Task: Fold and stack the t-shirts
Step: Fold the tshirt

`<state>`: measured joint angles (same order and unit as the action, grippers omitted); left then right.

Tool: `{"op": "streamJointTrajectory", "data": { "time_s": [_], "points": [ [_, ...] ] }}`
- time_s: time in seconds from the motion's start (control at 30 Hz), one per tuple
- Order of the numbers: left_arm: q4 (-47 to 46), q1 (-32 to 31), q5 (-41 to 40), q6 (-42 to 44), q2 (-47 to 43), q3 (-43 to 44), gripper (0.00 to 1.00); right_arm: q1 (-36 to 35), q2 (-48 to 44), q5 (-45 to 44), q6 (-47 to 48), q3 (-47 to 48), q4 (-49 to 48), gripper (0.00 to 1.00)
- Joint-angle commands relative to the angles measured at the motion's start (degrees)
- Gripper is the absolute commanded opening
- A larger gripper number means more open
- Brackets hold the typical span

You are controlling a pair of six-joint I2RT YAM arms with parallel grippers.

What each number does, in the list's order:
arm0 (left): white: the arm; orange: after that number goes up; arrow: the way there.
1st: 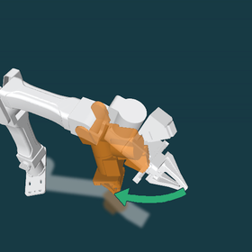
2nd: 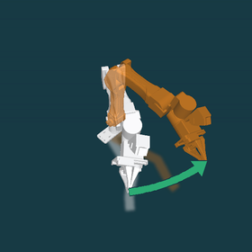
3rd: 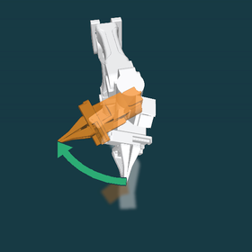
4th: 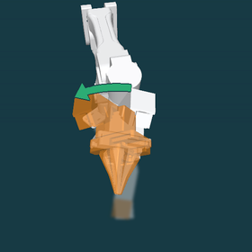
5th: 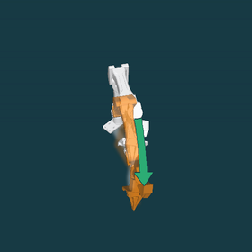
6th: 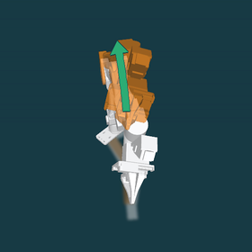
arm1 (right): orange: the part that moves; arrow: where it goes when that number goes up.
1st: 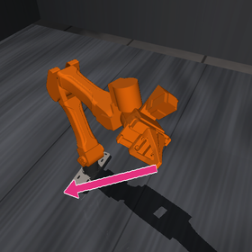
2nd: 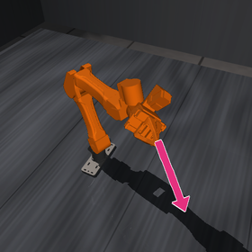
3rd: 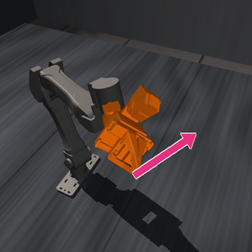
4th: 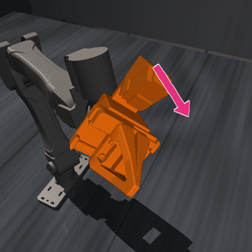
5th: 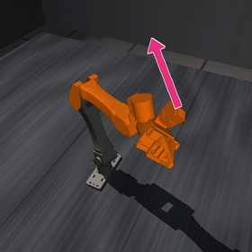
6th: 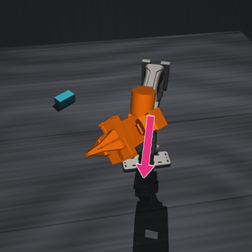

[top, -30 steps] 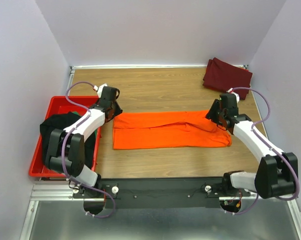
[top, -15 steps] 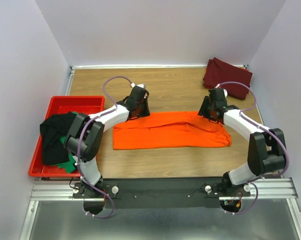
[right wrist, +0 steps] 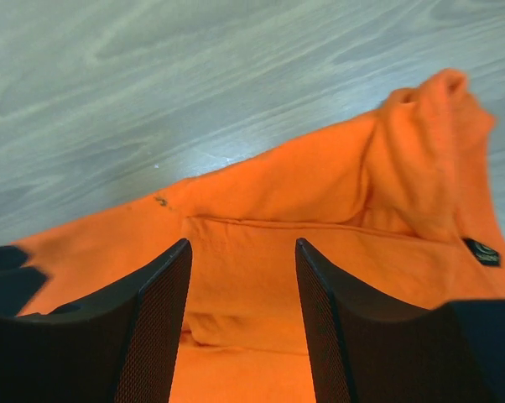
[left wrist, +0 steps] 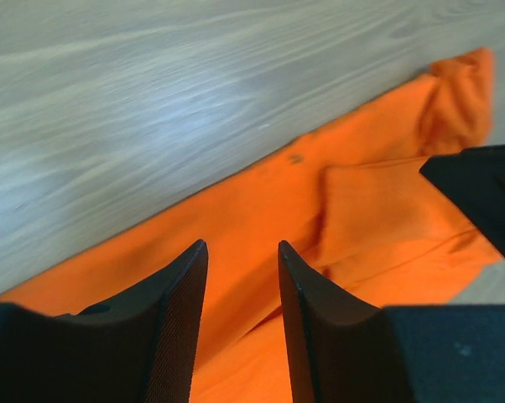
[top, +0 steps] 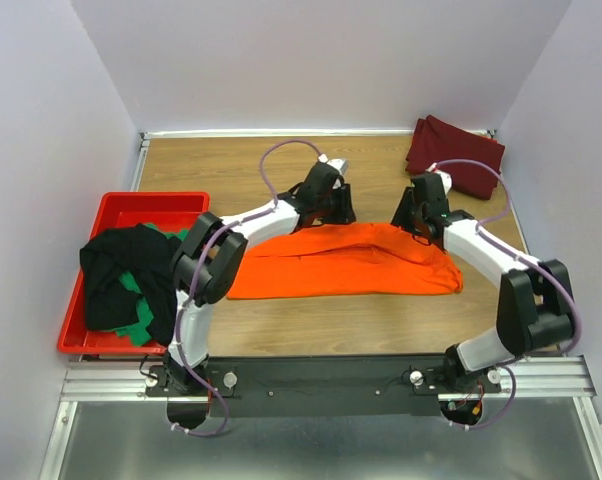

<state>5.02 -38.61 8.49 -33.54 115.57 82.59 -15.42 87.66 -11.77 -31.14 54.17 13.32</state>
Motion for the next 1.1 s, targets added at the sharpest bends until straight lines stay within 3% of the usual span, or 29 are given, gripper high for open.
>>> {"op": "streamJointTrajectory", "data": {
  "time_s": [0.0, 0.27, 0.63, 1.07],
  "points": [
    [-1.9, -2.2, 5.6, 1.3, 4.8, 5.8, 0.48, 0.0, -6.2, -5.6, -1.6, -2.5, 0.1, 0.6],
    [-2.6, -5.3, 8.0, 1.8, 11.6, 11.4, 0.52, 0.0, -14.3, -7.1, -1.7, -2.5, 4.7, 0.61],
    [-4.7, -7.1, 11.6, 2.3, 15.7, 14.4, 0.55, 0.0, -16.9, -6.8, -1.2, -2.3, 6.5, 0.62],
    [-12.5, -7.4, 17.4, 3.7, 13.5, 10.0, 0.5, 0.0, -17.2, -7.0, -1.2, -2.6, 6.8, 0.62]
  ]
}}
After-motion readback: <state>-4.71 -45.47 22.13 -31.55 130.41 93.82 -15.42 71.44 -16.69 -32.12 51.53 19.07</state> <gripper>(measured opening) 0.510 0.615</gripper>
